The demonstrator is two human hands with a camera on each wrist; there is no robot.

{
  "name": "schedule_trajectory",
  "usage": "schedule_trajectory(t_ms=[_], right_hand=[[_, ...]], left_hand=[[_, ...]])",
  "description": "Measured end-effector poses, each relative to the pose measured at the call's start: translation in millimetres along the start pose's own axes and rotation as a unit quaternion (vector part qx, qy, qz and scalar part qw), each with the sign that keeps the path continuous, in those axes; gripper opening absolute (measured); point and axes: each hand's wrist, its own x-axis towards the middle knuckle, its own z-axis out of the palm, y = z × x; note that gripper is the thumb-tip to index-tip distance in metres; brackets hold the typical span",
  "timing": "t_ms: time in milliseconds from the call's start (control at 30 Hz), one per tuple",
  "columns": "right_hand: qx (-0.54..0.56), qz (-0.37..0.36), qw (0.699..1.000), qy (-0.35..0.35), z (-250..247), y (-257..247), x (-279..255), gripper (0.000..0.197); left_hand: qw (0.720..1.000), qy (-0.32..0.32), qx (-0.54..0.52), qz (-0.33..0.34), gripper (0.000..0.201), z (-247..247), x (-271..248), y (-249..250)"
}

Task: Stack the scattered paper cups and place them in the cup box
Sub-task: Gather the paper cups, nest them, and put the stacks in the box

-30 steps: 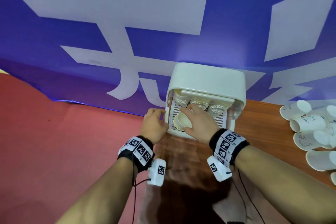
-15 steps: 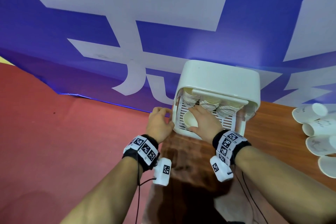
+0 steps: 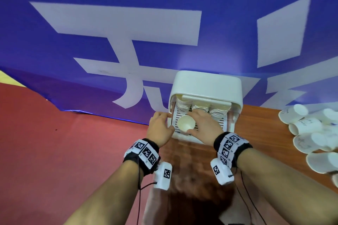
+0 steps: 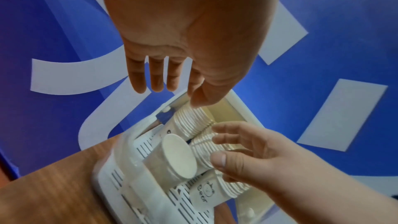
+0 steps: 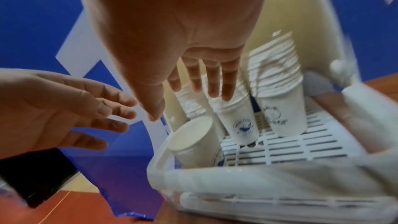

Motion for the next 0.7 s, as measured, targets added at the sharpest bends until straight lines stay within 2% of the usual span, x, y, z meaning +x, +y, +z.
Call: schedule_trajectory(t_ms=[167, 333, 700], right_hand=[[0.012, 0.014, 0.999, 0.029, -38.7, 18.4, -49.7, 0.054], [0.032, 0.045, 0.996, 0.074, -79.0, 63.6, -109.2, 0.049], [0.076, 0.151, 0.977, 0.131, -142.9, 219.4, -252.9, 0.045]], left_hand=[[0.998, -0.018, 0.003, 0.06, 0.044, 8.1, -17.4, 54.0], [0.993, -0.017, 0.019, 0.115, 0.042, 43.0, -37.4, 121.5], [0.977, -0.107, 0.037, 0.181, 0.043, 184.6, -71.8, 270.3]])
